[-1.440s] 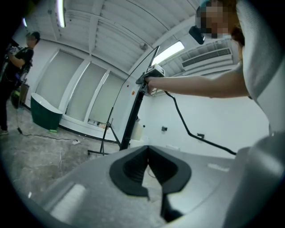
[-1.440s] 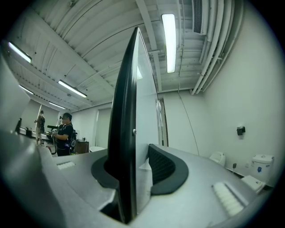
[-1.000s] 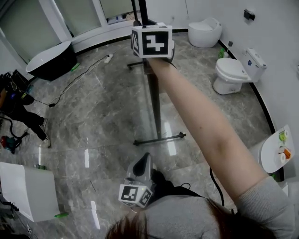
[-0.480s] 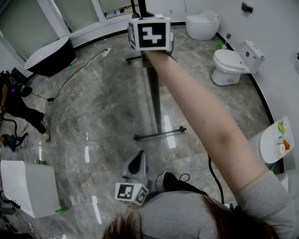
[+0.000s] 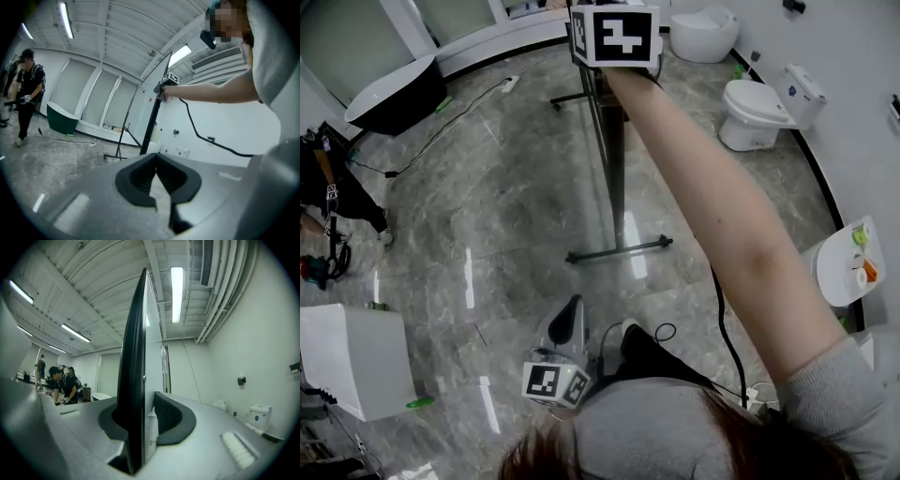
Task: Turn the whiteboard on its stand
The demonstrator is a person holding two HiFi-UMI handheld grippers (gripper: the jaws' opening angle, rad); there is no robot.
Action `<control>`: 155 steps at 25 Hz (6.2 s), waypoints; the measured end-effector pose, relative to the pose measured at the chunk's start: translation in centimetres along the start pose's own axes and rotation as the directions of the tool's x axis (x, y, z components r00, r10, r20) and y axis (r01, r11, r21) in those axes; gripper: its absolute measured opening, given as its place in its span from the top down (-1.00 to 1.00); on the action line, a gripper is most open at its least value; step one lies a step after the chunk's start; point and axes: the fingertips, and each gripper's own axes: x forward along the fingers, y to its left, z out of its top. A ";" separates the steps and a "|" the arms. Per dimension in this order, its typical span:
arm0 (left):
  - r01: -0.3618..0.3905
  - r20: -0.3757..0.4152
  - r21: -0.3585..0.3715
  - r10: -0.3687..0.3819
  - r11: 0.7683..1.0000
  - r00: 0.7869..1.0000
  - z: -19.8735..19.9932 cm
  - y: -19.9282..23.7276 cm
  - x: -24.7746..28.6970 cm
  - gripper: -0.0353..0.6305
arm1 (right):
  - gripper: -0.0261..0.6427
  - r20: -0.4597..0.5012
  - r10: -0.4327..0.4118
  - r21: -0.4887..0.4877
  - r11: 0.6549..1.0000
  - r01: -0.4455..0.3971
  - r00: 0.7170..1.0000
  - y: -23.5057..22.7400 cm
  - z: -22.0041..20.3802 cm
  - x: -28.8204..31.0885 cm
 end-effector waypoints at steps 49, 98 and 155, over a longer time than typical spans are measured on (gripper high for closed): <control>-0.023 0.055 0.103 0.018 0.994 0.998 -2.2 -16.7 -11.5 0.89 | 0.77 -0.016 -0.066 -0.007 0.998 0.066 0.998 1.6 0.4 -20.2; 0.012 0.045 0.079 -0.016 0.997 0.999 -10.6 -36.7 -23.2 0.89 | 0.65 0.043 -0.039 -0.012 0.999 0.039 0.998 4.4 1.7 -45.7; 0.059 0.107 0.140 -0.074 0.988 0.991 -11.7 -39.1 -41.0 0.89 | 0.91 -0.155 0.388 0.206 0.912 -0.354 0.908 16.0 -21.8 -91.9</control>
